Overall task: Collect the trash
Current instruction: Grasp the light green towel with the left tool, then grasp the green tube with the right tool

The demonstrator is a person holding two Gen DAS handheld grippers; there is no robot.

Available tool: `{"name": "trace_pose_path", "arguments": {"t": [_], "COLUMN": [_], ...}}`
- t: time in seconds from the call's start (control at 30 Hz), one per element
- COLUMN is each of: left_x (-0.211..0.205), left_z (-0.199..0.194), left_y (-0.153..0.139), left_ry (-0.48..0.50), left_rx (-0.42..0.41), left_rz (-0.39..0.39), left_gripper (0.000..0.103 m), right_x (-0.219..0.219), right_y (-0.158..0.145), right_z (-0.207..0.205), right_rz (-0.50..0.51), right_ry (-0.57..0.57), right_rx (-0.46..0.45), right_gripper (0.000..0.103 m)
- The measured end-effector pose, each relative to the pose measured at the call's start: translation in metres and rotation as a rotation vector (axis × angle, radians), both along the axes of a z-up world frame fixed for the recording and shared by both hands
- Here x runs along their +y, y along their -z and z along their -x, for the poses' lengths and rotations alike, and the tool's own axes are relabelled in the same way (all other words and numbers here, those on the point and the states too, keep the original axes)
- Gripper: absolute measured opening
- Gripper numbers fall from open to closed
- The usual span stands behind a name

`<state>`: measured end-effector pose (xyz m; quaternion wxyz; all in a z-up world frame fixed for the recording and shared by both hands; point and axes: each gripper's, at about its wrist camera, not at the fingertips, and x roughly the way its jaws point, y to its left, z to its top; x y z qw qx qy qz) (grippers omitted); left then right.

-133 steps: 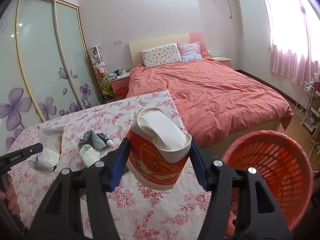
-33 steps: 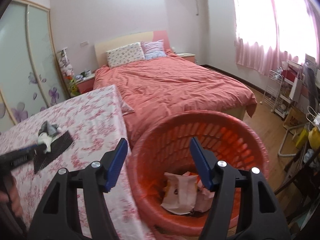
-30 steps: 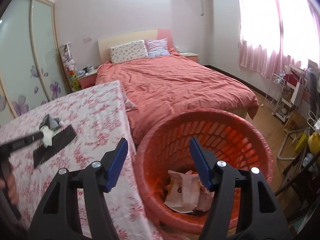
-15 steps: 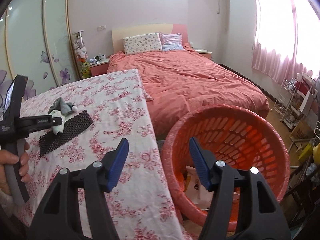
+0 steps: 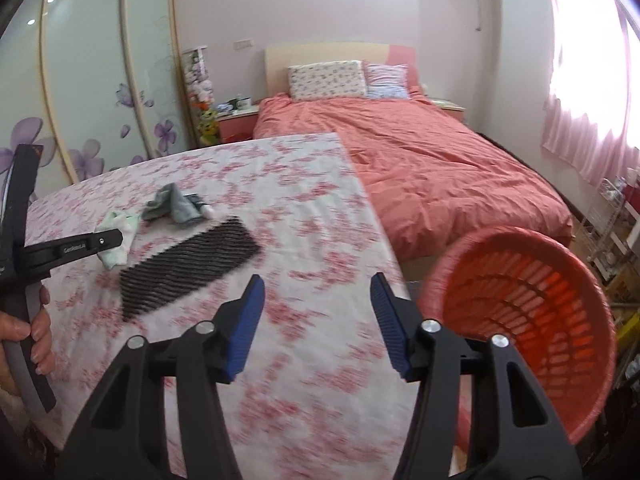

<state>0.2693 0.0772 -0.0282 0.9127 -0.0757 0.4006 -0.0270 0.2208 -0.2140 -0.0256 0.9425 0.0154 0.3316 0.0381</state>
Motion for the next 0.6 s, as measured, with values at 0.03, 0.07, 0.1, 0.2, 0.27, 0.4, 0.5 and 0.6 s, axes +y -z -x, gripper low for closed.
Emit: {"name": "trace_pose_path", "arguments": {"t": [0.03,0.07,0.1,0.2,0.27,0.4,0.5,0.6], "left_x": [0.005,0.011,0.016,0.033,0.041,0.053,0.059,0.061], "left_z": [0.001,0.002,0.003,0.004,0.005,0.003,-0.001,-0.003], "left_y": [-0.001,-0.002,-0.003,-0.006,-0.008,-0.010,-0.009,-0.007], "left_ry": [-0.005,-0.014,-0.019,-0.037,-0.046,-0.054,-0.053,-0.047], "left_rx": [-0.002,-0.005,-0.007,-0.014,-0.020,-0.031,-0.028,-0.026], "left_rz": [-0.001,-0.001,-0.001,-0.005,-0.009,-0.007,0.003,0.003], "left_gripper": [0.014,0.014,0.014,0.014,0.014,0.014,0.014,0.014], "right_x": [0.008,0.014,0.021,0.044,0.058,0.088,0.106,0.118], "right_y": [0.000,0.000,0.000,0.001,0.001,0.005,0.013,0.021], "right_z": [-0.006,-0.012,-0.018,-0.043,-0.061,-0.099,-0.123,-0.136], "right_rz": [-0.004,-0.007,-0.010,-0.022,-0.024,-0.021,-0.009,0.008], "right_ry": [-0.015,-0.027,-0.037,-0.067,-0.085,-0.119,-0.135,-0.152], "right_rx": [0.004,0.007,0.010,0.026,0.034,0.065,0.100,0.124], "right_gripper": [0.049,0.044,0.042,0.033,0.028,0.023,0.022,0.022]}}
